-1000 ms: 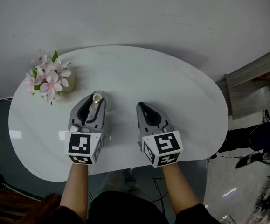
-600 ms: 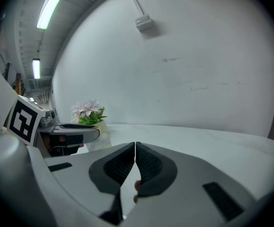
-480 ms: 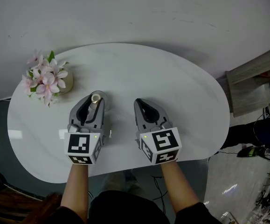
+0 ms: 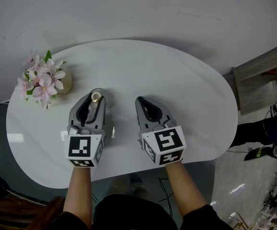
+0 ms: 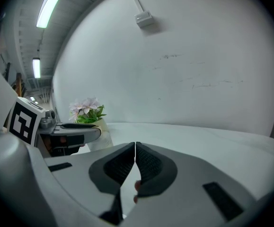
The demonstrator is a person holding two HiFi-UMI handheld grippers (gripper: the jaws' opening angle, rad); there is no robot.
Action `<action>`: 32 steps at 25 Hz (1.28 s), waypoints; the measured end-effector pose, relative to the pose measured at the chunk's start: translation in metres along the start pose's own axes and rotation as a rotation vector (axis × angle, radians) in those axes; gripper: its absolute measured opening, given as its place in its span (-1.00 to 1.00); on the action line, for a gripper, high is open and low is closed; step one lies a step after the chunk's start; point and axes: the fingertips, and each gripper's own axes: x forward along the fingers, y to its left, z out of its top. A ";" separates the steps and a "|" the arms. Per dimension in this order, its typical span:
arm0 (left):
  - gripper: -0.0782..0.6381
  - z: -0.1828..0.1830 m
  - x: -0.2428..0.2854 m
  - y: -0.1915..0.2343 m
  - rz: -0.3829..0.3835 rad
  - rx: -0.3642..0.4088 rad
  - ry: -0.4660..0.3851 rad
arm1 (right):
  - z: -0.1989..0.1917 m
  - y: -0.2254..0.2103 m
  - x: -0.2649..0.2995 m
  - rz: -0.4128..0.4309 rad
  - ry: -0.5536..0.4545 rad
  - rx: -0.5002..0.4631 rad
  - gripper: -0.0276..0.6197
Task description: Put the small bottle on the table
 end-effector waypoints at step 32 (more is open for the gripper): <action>-0.33 -0.004 -0.002 -0.001 -0.035 0.015 0.036 | -0.004 0.009 -0.010 -0.001 0.004 0.019 -0.71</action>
